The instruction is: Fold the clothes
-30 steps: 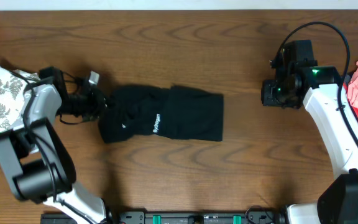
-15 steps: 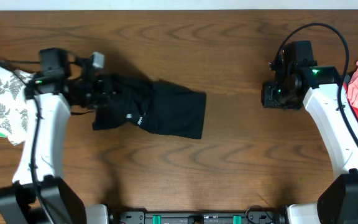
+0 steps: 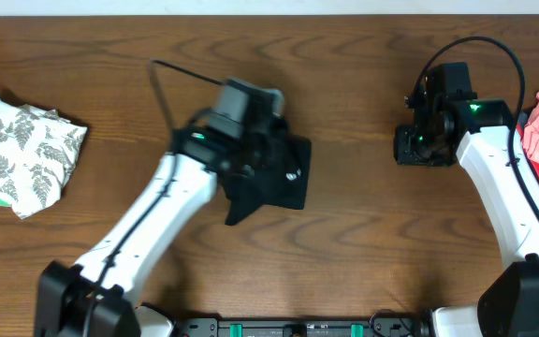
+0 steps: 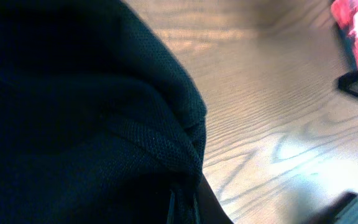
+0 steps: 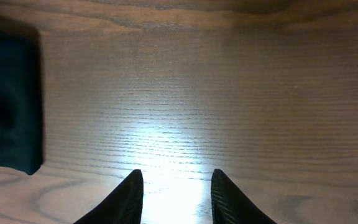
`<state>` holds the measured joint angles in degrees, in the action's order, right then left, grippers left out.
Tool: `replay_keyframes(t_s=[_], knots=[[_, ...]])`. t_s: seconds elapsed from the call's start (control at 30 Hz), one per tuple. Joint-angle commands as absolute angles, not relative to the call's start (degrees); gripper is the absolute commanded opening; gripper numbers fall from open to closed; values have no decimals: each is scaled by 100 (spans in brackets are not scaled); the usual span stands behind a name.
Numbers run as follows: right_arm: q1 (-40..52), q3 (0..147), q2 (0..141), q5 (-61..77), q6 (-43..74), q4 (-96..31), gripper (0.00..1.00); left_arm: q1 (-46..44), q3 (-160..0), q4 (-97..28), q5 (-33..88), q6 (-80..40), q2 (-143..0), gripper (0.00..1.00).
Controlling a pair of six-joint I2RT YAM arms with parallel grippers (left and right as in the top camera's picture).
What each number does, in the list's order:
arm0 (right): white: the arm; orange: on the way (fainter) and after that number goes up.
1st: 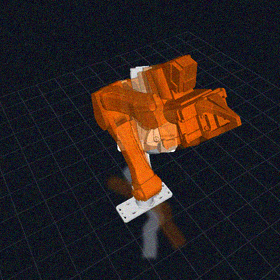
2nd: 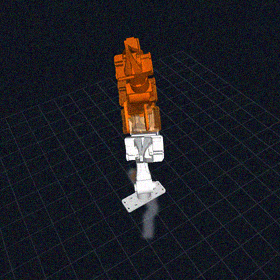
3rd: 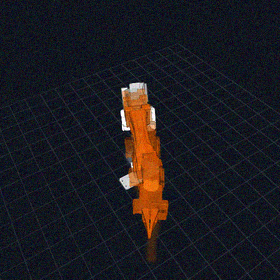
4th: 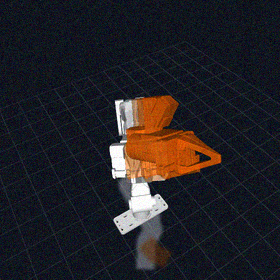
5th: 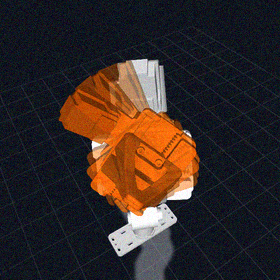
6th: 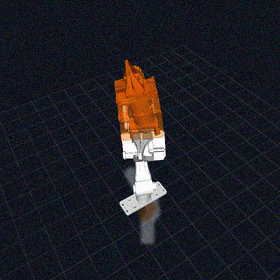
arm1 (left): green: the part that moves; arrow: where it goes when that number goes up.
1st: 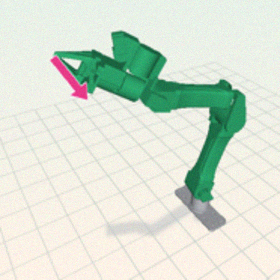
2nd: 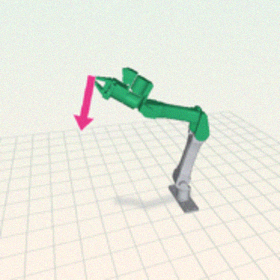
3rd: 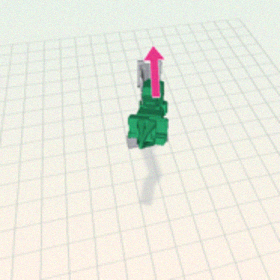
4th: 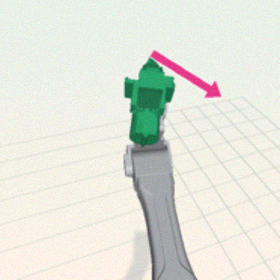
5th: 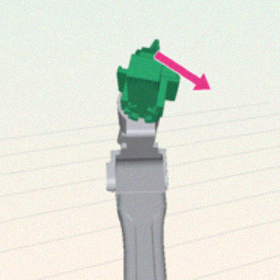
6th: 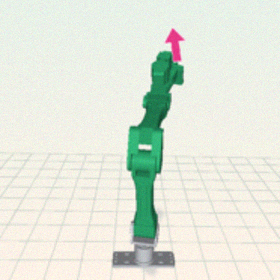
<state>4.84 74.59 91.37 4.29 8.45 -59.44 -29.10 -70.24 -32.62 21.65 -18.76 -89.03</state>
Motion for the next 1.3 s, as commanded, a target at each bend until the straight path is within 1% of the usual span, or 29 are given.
replay_keyframes(t_s=[0.0, 0.1, 0.27, 0.33, 0.37, 0.43, 0.47, 0.5, 0.57, 0.6, 0.73, 0.87, 0.97, 1.03, 1.1, 1.13, 1.2, 1.27], knots=[[414, 7500, 9122, 438, 703, -5992, 34, -3406, -7166, -3177, 1098, -2069, -9356, 6], [414, 7500, 9122, 451, 670, -6051, 34, -3673, -7166, -3109, 980, -2071, -9874, 6], [414, 7500, 9122, 451, 650, -6093, 34, -3736, -7166, -3009, 982, -2069, -10492, 6], [414, 7500, 9122, 451, 650, -6090, 34, -3732, -7166, -3004, 982, -2067, -10610, 8], [414, 7500, 9122, 451, 650, -6088, 34, -3732, -7166, -3004, 982, -2067, -10621, 16], [414, 7500, 9122, 451, 652, -6086, 34, -3732, -7166, -3004, 989, -2067, -10617, 35], [414, 7500, 9122, 451, 650, -6088, 33, -3732, -7172, -3004, 1004, -2069, -10606, 37], [414, 7500, 9122, 451, 652, -6088, 34, -3732, -7188, -3006, 1013, -2067, -10595, 41], [414, 7500, 9122, 451, 650, -6088, 34, -3732, -7244, -3013, 1135, -2005, -10541, 59], [414, 7500, 9122, 449, 648, -6088, 34, -3732, -7310, -3072, 1149, -1973, -10477, 63], [414, 7500, 9122, 451, 604, -6064, 34, -3708, -7677, -3476, 1041, -1667, -10057, 64], [421, 7500, 9122, 733, 228, -6020, 34, -3417, -8016, -3972, 259, -1616, -9306, 64], [473, 7498, 9124, 2086, -893, -5935, 31, -2936, -8016, -4058, 165, -1616, -8796, 64], [593, 7498, 9131, 3092, -1525, -5843, 24, -2541, -8016, -4156, 169, -1621, -8617, 64], [773, 7498, 9144, 3542, -1678, -5645, 18, -2095, -8016, -4309, 198, -1640, -8571, 64], [862, 7498, 9155, 3594, -1678, -5537, 18, -1984, -8014, -4353, 224, -1640, -8573, 64], [1177, 7498, 9196, 3601, -1673, -5223, 21, -1664, -7983, -4484, 235, -1640, -8621, 64], [1457, 7498, 9266, 3601, -1671, -5004, 30, -1446, -7968, -4589, 257, -1662, -8678, 65]])
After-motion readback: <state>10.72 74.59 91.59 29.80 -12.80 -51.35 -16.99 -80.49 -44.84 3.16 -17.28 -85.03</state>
